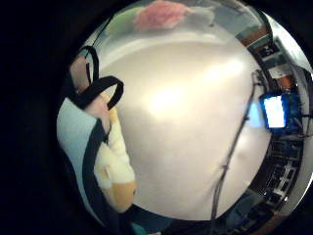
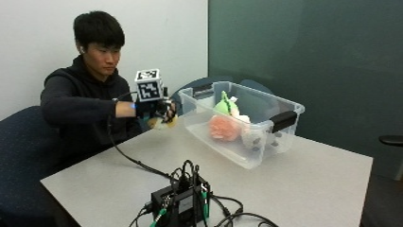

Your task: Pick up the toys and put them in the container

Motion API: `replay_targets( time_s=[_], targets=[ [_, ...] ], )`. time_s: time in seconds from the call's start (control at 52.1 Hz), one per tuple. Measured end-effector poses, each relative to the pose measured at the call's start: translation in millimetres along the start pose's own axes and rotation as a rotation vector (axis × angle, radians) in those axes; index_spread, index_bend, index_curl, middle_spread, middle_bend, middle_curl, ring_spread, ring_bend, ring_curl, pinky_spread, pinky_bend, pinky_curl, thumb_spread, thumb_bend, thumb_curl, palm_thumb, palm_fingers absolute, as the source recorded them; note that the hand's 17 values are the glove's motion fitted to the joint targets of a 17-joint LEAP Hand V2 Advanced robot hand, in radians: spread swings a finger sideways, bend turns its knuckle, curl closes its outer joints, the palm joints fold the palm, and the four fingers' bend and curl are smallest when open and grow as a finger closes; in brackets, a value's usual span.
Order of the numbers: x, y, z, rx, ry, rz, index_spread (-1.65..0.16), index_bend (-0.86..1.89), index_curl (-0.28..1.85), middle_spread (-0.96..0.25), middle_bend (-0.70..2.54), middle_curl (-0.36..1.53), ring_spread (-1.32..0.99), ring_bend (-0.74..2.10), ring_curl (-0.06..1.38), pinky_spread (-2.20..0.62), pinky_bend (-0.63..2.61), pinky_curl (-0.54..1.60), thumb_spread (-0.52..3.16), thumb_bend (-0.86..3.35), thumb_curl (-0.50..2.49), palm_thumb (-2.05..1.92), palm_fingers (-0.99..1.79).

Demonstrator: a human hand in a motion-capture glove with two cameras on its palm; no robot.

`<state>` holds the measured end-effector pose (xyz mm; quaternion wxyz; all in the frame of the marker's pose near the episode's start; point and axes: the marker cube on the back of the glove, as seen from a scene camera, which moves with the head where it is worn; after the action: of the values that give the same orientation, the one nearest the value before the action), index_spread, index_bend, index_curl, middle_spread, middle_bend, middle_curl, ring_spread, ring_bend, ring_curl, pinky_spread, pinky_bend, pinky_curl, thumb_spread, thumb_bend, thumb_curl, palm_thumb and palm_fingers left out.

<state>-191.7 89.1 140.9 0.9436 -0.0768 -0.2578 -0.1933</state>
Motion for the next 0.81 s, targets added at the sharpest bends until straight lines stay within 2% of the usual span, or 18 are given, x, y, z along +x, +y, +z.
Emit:
replay_targets(
  time_s=[0.096, 0.154, 0.25, 0.365, 0.461, 0.499, 0.576, 0.595, 0.672, 0.806],
  targets=[
    [7.5, -38.2, -92.9, 0.195, -0.052, 0.062, -0.3, 0.17, 0.3, -0.16, 0.45, 0.47, -0.29, 1.23, 0.66, -0.3, 1.28, 0.55, 1.12, 0.28, 0.58, 0.75, 0.72],
    [-23.0, -55.1, -122.2, 0.295, -0.008, 0.02, -0.31, 0.19, 0.32, -0.18, 0.48, 0.5, -0.31, 1.24, 0.67, -0.31, 1.29, 0.56, 1.07, 0.27, 0.61, 0.77, 0.71],
    [-41.2, -98.6, -180.8, 0.418, -0.078, -0.009, -0.31, 0.21, 0.35, -0.21, 0.52, 0.54, -0.34, 1.25, 0.68, -0.33, 1.29, 0.57, 0.99, 0.26, 0.65, 0.78, 0.69],
    [-22.2, -153.9, -209.4, 0.484, -0.093, 0.106, -0.32, 0.21, 0.38, -0.24, 0.53, 0.59, -0.35, 1.27, 0.69, -0.34, 1.29, 0.57, 0.92, 0.24, 0.69, 0.79, 0.65],
    [9.9, -191.5, -197.8, 0.452, -0.105, 0.226, -0.32, 0.19, 0.41, -0.24, 0.51, 0.61, -0.34, 1.26, 0.68, -0.32, 1.25, 0.55, 0.96, 0.21, 0.69, 0.76, 0.58],
    [14.4, -199.9, -184.0, 0.384, -0.112, 0.232, -0.32, 0.22, 0.42, -0.22, 0.45, 0.6, -0.32, 1.17, 0.65, -0.29, 1.17, 0.53, 1.07, 0.2, 0.66, 0.71, 0.42],
    [29.6, -204.1, -166.3, 0.255, -0.154, 0.193, -0.35, 0.42, 0.51, -0.12, 0.24, 0.54, -0.19, 0.71, 0.6, -0.16, 1.13, 0.54, 1.14, 0.05, 0.56, 0.48, -0.33],
    [35.5, -202.8, -166.0, 0.245, -0.157, 0.193, -0.35, 0.43, 0.5, -0.11, 0.22, 0.52, -0.17, 0.58, 0.56, -0.13, 1.09, 0.52, 1.15, 0.01, 0.54, 0.42, -0.41],
    [60.1, -190.7, -172.5, 0.247, -0.144, 0.213, -0.36, 0.39, 0.46, -0.06, 0.13, 0.46, -0.1, 0.33, 0.44, -0.07, 0.98, 0.44, 1.18, -0.05, 0.48, 0.29, -0.37],
    [86.9, -154.1, -188.8, 0.266, -0.091, 0.226, -0.36, 0.34, 0.44, -0.03, 0.1, 0.39, -0.04, 0.17, 0.34, 0.0, 0.84, 0.38, 1.22, -0.03, 0.44, 0.22, -0.24]
  ],
)
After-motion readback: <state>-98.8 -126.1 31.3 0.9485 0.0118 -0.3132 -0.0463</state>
